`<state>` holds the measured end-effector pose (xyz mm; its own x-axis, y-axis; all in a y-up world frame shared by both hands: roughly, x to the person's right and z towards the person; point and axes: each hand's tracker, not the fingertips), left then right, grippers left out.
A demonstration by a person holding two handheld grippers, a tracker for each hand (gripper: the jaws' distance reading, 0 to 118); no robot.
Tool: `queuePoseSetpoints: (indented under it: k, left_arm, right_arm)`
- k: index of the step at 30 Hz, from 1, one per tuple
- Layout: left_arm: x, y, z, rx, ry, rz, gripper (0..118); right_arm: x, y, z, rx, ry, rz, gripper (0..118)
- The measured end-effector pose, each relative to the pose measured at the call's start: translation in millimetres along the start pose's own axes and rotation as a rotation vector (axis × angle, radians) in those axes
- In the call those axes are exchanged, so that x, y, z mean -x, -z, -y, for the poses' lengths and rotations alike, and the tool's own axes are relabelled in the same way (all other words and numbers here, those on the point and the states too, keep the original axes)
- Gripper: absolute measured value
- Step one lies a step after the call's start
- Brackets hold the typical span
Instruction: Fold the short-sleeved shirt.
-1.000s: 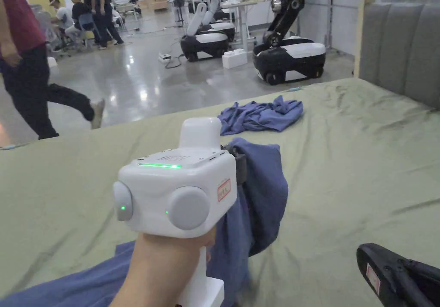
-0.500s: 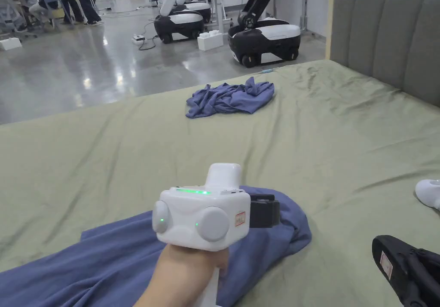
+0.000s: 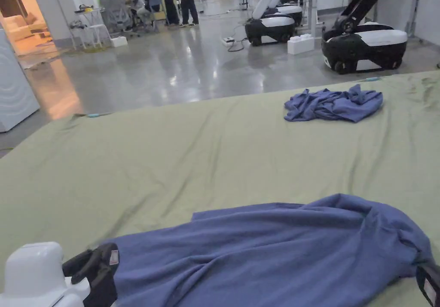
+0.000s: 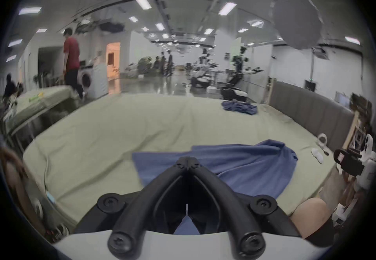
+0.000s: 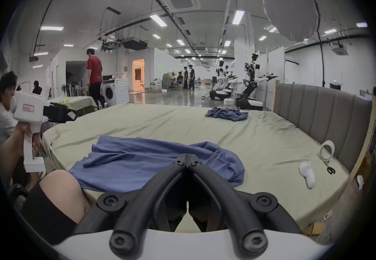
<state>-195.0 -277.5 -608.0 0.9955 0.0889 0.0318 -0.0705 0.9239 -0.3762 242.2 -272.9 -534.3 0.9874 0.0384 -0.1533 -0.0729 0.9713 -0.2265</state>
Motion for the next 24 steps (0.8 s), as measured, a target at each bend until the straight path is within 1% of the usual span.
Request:
queuePoseSetpoints:
  k: [2,3,4,5,6,7,8,9,13,15,16,17,18,19,20,22,23,24]
  left_arm:
    - [20,19,13,0.047,-0.071,-0.018,0]
    - [27,32,17,0.076,-0.083,-0.021,0]
    - [35,48,19,0.075,-0.095,-0.042,5]
    - [43,68,18,0.121,-0.123,-0.107,36]
    - [53,91,16,0.161,-0.109,-0.14,99]
    - [56,116,11,0.204,-0.117,-0.143,118]
    - [67,139,9,0.242,-0.133,-0.117,118]
    - [74,159,2,0.236,-0.135,-0.107,118]
    - [92,233,-5,0.297,-0.108,-0.169,118]
    - [95,261,5,0.412,-0.075,-0.236,118]
    - [96,268,10,0.436,-0.072,-0.224,105]
    - [96,273,17,0.473,-0.074,-0.19,77]
    - [91,272,23,0.49,-0.085,-0.157,68]
    - [84,269,27,0.481,-0.061,-0.181,40]
    - [73,258,26,0.402,0.018,-0.234,2]
    - [54,253,25,0.394,0.145,-0.141,2]
    - [47,242,25,0.346,0.206,-0.193,2]
    - [46,235,22,0.309,0.192,-0.147,2]
  right_arm:
    - [8,2,-4,0.001,-0.018,-0.018,2]
    - [11,4,-6,0.008,-0.033,-0.026,2]
    - [13,5,-8,0.018,-0.047,-0.029,2]
    - [15,7,-10,0.03,-0.055,-0.028,2]
    - [15,10,-14,0.036,-0.056,-0.029,2]
    - [16,10,-16,0.036,-0.055,-0.03,2]
    - [15,10,-18,0.038,-0.053,-0.029,2]
    - [13,10,-20,0.041,-0.049,-0.027,2]
    - [7,14,-24,0.058,-0.054,0.005,2]
    - [5,16,-26,0.063,-0.053,0.013,2]
    - [5,17,-26,0.063,-0.052,0.016,2]
    - [4,18,-26,0.063,-0.05,0.019,2]
    - [3,19,-26,0.066,-0.049,0.023,2]
    - [3,21,-26,0.068,-0.048,0.028,2]
    - [2,22,-25,0.071,-0.047,0.031,2]
    - [3,21,-20,0.082,-0.05,0.035,2]
    - [2,23,-18,0.1,-0.06,0.04,2]
    - [1,24,-17,0.113,-0.069,0.049,2]
